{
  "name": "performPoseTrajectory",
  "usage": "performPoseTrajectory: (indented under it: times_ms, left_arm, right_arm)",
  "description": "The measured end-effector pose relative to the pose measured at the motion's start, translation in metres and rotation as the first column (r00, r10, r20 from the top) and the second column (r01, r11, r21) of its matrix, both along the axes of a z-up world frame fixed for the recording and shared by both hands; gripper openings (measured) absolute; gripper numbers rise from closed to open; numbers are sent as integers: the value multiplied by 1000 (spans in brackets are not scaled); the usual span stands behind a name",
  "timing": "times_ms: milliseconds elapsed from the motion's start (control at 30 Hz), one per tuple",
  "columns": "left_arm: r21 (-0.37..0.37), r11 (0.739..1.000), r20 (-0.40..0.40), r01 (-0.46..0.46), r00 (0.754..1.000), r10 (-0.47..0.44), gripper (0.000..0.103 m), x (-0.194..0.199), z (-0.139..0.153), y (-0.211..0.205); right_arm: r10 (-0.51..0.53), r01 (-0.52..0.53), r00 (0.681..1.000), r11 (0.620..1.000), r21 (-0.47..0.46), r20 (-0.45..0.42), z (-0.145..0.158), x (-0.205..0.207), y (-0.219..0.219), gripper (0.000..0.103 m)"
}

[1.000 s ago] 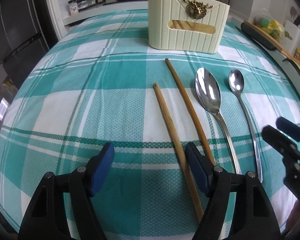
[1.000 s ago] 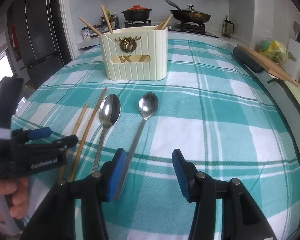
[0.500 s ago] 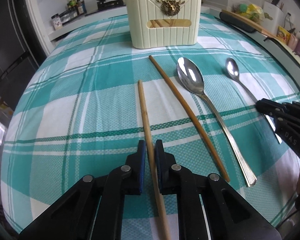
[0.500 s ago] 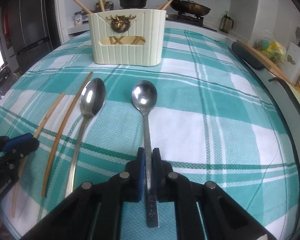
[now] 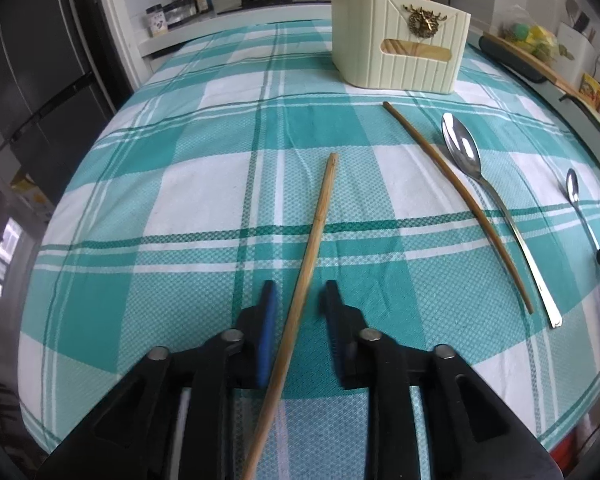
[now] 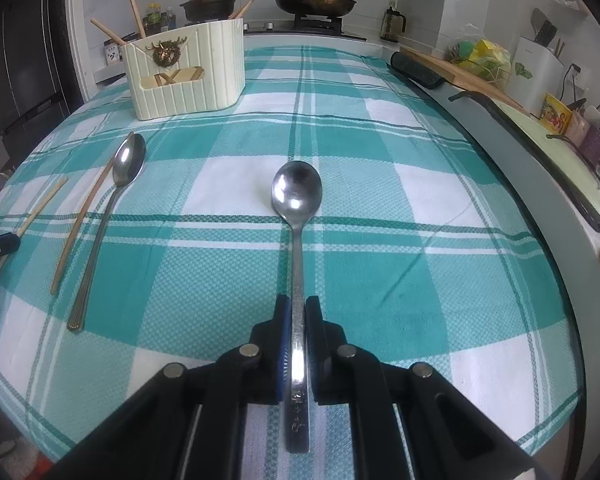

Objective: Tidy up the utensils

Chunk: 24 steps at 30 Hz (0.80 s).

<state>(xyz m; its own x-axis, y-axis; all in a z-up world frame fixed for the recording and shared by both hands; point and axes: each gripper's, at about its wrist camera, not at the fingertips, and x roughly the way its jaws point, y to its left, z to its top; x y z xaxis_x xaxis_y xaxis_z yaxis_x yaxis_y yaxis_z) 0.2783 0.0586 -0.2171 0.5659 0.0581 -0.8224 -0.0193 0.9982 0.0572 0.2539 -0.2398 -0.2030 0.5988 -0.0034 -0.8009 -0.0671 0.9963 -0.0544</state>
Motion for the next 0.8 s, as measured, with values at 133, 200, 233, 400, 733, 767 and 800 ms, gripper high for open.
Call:
performPoseTrajectory:
  times_ms: [133,200,233,400,733,767,800]
  left_arm:
    - [-30,1000,12,4,1000,-4,67,-3,0,3]
    - [-39,999,-1,16,1000,-16,67,-1,-3,3]
    - [-36,999,-5,18,1000,-19,69,-1,-4,3]
    - [-30,999,-22,40,999,-41,77,4,-5,6]
    - [-34,992,-90,125,988,-128,79,39,-5,7]
    - [-37,991,-96,130,986,-133,79,44,-5,7]
    - [-39,990,-101,133,986,-136,78,50,-5,6]
  right_arm:
    - [10,-12,999,999,34,52,7,-8,1,56]
    - [23,-24,998,999,23,53,8,-8,3,56]
    - [27,-28,998,999,21,52,8,-7,4,56]
    - [27,-27,999,1000,11,21,2,1,7,56]
    - [48,-48,998,999,21,-29,-5,21,3,58]
    - [46,-46,999,999,22,-29,-5,25,2,58]
    - [48,-47,998,999,22,-28,-6,30,1,58]
